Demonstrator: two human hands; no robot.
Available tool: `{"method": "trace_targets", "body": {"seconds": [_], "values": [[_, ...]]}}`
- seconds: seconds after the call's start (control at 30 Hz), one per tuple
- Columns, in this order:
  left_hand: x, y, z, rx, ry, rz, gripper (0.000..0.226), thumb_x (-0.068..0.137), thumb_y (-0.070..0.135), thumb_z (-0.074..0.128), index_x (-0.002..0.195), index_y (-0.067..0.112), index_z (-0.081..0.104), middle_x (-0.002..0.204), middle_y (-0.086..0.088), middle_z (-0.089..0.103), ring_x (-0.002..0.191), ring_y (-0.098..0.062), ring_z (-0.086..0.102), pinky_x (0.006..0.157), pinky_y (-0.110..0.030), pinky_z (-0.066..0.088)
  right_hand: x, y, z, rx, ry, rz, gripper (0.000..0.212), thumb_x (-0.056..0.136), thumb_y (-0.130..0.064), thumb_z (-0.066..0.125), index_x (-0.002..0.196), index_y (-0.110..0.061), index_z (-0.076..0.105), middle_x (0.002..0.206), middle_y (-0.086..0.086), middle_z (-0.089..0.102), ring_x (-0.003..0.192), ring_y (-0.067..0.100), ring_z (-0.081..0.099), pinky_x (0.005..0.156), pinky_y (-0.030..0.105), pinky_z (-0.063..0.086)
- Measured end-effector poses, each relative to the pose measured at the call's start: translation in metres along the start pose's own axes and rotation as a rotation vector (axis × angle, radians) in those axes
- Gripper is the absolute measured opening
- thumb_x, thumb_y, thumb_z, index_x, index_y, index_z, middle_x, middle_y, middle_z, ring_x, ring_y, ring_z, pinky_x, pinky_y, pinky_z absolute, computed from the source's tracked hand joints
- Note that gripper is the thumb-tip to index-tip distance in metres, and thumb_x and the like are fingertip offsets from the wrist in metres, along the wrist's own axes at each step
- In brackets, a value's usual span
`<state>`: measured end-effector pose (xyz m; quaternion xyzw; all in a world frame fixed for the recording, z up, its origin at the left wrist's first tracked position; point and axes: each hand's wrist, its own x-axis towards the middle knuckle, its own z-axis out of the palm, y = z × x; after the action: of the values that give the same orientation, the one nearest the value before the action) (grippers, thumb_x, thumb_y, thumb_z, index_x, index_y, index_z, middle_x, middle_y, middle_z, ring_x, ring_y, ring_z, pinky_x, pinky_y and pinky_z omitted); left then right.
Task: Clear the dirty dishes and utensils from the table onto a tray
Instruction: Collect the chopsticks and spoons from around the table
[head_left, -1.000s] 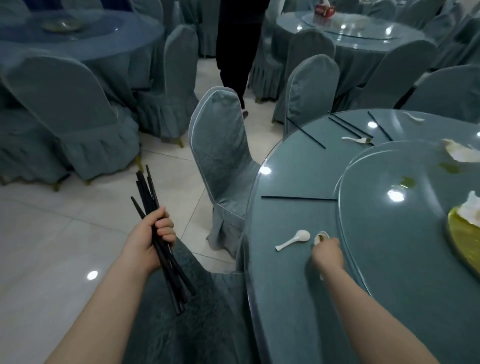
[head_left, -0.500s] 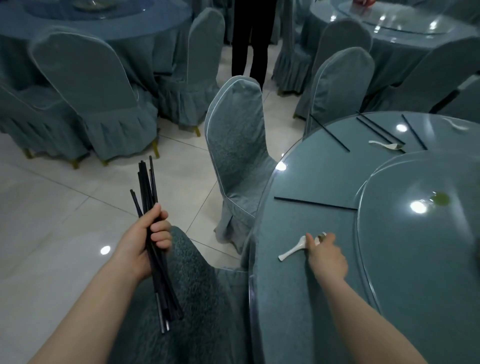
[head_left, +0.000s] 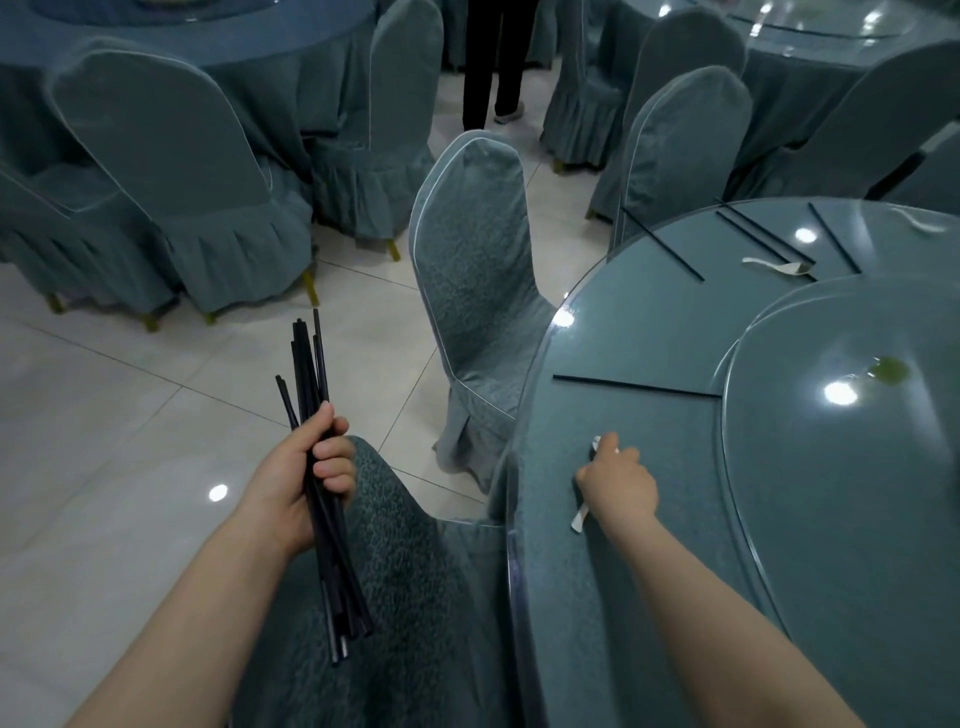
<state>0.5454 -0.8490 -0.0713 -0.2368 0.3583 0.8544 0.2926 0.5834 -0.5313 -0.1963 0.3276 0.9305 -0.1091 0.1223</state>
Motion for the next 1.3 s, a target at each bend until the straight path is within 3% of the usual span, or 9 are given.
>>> {"method": "trace_targets", "body": {"seconds": [0.13,0.23,0.37,0.5,0.6,0.7,0.8,1.0,1.3], "values": [[-0.002,0.007,0.0,-0.024,-0.015,0.007,0.021,0.078,0.039,0.057,0.075,0.02,0.049,0.042,0.009,0.036,0.029,0.0,0.034,0.028,-0.012,0.027,-0.01,0.005,0.005,-0.185,0.008,-0.12,0.031,0.094,-0.009,0.043,0.124,-0.009,0.034,0.109,0.014,0.049,0.086,0.033,0.063,0.057,0.034,0.038],[-0.005,0.016,-0.004,-0.033,-0.028,0.019,0.021,0.079,0.039,0.057,0.075,0.02,0.048,0.042,0.01,0.036,0.029,0.0,0.034,0.028,-0.012,0.027,-0.018,0.007,0.007,-0.125,-0.01,-0.12,0.027,0.097,-0.007,0.031,0.124,-0.01,0.035,0.108,0.015,0.05,0.087,0.035,0.06,0.062,0.038,0.039],[-0.017,0.031,-0.023,-0.061,-0.043,0.037,0.021,0.079,0.039,0.057,0.075,0.02,0.049,0.043,0.01,0.035,0.029,0.0,0.033,0.029,-0.011,0.027,-0.034,-0.013,0.005,0.22,-0.048,-0.114,0.023,0.099,-0.017,0.034,0.117,-0.007,0.044,0.104,0.019,0.059,0.087,0.034,0.055,0.07,0.035,0.039],[-0.032,0.058,-0.056,-0.112,-0.08,0.049,0.021,0.081,0.038,0.057,0.075,0.019,0.05,0.044,0.01,0.036,0.03,-0.001,0.034,0.03,-0.01,0.028,-0.07,-0.061,-0.006,0.659,-0.023,-0.138,0.016,0.099,-0.026,0.043,0.096,-0.013,0.052,0.078,0.005,0.068,0.06,0.018,0.058,0.06,0.03,0.044],[-0.043,0.083,-0.086,-0.13,-0.095,0.043,0.021,0.08,0.038,0.058,0.074,0.02,0.05,0.044,0.011,0.036,0.031,-0.001,0.034,0.031,-0.01,0.028,-0.106,-0.098,-0.02,0.827,-0.004,-0.201,0.021,0.097,-0.029,0.048,0.082,-0.016,0.053,0.062,0.001,0.068,0.042,0.012,0.055,0.052,0.027,0.044],[-0.054,0.111,-0.12,-0.12,-0.081,0.017,0.022,0.082,0.038,0.059,0.073,0.021,0.049,0.044,0.011,0.037,0.032,-0.001,0.034,0.031,-0.011,0.029,-0.147,-0.139,-0.031,0.978,-0.022,-0.183,0.02,0.095,-0.031,0.052,0.086,-0.014,0.058,0.061,0.002,0.069,0.044,0.014,0.056,0.043,0.024,0.044],[-0.063,0.137,-0.154,-0.074,-0.05,0.014,0.026,0.09,0.038,0.056,0.071,0.022,0.048,0.045,0.012,0.038,0.034,0.0,0.037,0.034,-0.012,0.034,-0.181,-0.181,-0.04,1.099,-0.022,-0.179,0.013,0.096,-0.027,0.054,0.094,-0.016,0.062,0.064,0.002,0.068,0.051,0.019,0.058,0.047,0.029,0.048],[-0.08,0.187,-0.204,-0.174,-0.084,0.002,0.025,0.093,0.032,0.055,0.071,0.022,0.049,0.056,0.01,0.044,0.048,-0.003,0.048,0.045,-0.016,0.045,-0.23,-0.256,-0.059,0.905,0.075,-0.273,0.012,0.095,-0.029,0.051,0.092,-0.023,0.061,0.067,0.0,0.068,0.044,0.012,0.046,0.045,0.027,0.038],[-0.058,0.248,-0.223,-0.273,-0.056,0.024,0.023,0.093,0.024,0.055,0.072,0.016,0.05,0.058,0.008,0.048,0.044,-0.006,0.052,0.051,-0.023,0.051,-0.224,-0.31,-0.065,0.78,0.034,-0.308,0.02,0.096,-0.012,0.044,0.105,-0.025,0.055,0.084,-0.005,0.071,0.05,0.01,0.06,0.048,0.02,0.044]]}}
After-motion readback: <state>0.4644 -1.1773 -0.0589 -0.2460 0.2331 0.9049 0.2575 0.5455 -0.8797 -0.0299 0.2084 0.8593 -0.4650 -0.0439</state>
